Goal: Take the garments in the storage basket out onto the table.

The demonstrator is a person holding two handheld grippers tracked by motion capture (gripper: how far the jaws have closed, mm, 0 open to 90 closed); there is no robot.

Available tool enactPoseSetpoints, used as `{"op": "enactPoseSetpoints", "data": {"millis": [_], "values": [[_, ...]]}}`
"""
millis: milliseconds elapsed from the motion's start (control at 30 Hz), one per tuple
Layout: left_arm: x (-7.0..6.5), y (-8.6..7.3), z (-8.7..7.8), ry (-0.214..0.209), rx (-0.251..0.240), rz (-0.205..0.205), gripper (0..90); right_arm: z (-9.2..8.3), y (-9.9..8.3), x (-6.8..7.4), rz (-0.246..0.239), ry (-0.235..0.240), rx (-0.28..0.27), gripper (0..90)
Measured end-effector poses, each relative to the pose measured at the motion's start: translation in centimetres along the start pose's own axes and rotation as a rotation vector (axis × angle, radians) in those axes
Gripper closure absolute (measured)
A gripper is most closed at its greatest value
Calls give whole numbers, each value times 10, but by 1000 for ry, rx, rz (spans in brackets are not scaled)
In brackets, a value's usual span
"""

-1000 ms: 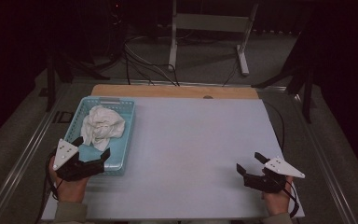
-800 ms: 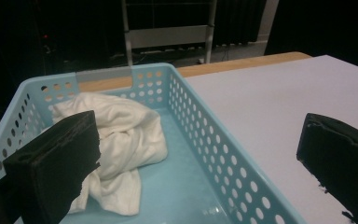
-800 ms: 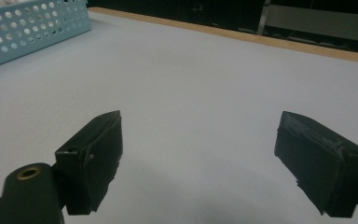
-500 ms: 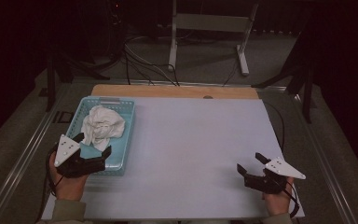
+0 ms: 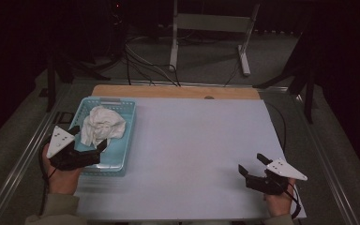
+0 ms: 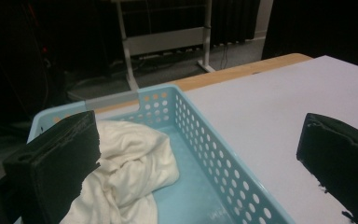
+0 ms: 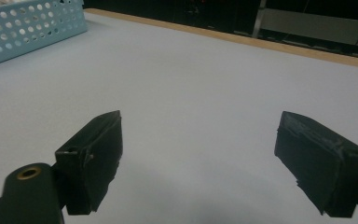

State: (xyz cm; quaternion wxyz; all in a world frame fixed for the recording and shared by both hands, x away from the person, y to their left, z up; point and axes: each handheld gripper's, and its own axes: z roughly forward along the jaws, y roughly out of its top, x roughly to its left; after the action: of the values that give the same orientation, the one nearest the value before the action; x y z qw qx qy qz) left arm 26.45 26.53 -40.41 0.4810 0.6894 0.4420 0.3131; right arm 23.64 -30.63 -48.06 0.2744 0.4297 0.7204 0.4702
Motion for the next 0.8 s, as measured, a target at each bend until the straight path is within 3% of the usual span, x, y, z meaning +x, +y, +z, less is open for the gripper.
{"op": "enactPoseSetpoints", "data": {"millis": [133, 533, 800], "values": [[5, 3, 1, 8, 10, -16, 0, 0, 0, 0, -1, 0, 0, 152], [13, 11, 10, 23, 22, 6, 0, 0, 0, 0, -2, -4, -1, 152], [20, 16, 17, 37, 26, -1, 0, 0, 0, 0, -2, -3, -1, 152]]}}
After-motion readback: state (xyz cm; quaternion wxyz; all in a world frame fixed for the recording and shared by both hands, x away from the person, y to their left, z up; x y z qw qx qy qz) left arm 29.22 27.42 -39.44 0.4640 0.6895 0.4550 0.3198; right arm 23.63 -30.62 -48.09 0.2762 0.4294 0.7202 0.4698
